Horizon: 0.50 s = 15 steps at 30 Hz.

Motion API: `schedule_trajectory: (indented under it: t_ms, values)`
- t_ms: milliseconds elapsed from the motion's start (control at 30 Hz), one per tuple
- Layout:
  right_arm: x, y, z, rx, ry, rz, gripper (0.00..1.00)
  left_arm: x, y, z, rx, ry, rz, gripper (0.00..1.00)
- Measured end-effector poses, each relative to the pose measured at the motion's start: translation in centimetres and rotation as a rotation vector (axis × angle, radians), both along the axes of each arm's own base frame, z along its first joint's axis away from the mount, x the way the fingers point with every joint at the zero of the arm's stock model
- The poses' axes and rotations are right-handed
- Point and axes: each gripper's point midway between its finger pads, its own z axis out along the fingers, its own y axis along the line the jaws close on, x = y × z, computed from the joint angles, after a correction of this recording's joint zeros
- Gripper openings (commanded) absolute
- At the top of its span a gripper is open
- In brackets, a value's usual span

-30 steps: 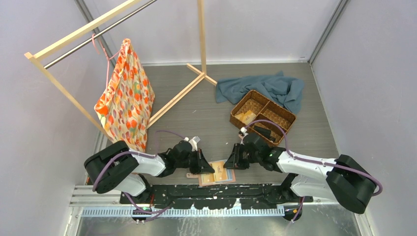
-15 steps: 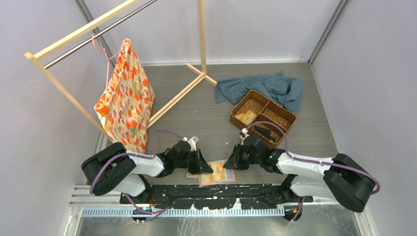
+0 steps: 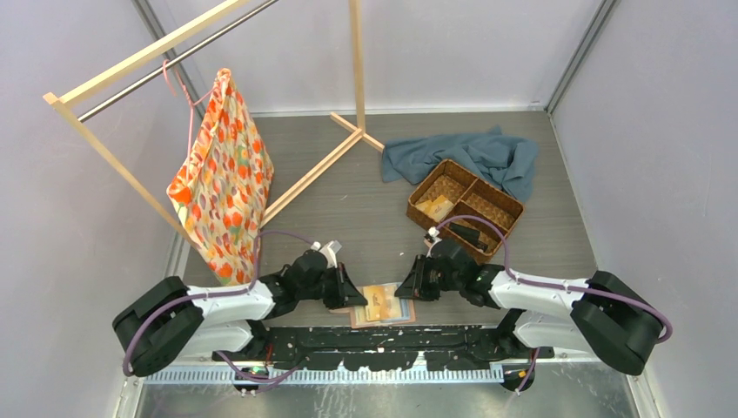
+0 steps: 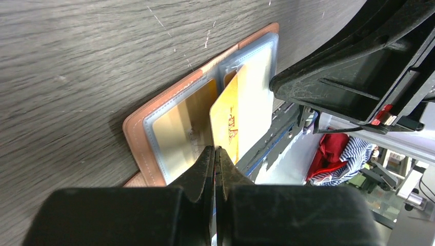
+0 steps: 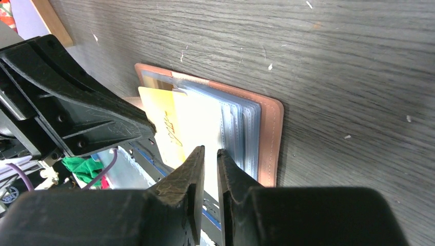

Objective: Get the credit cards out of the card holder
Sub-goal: Remove the credit card from the card holder, then place the credit card in the storage box.

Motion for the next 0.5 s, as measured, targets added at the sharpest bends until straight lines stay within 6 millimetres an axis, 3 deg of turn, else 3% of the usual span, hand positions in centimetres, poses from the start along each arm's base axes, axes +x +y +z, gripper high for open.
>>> schedule_trajectory:
  t_ms: [333, 500]
  values:
    - [0.0, 0.0, 0.0, 0.000, -0.001, 0.000, 0.20, -0.6, 1.9, -0.3, 0.051, -0.002, 0.005, 0.01]
    - [0.0, -0.1, 0.0, -0.001, -0.003, -0.001, 0.21, -0.8, 2.4, 0.9, 0.032, -0.026, 0.010, 0.01]
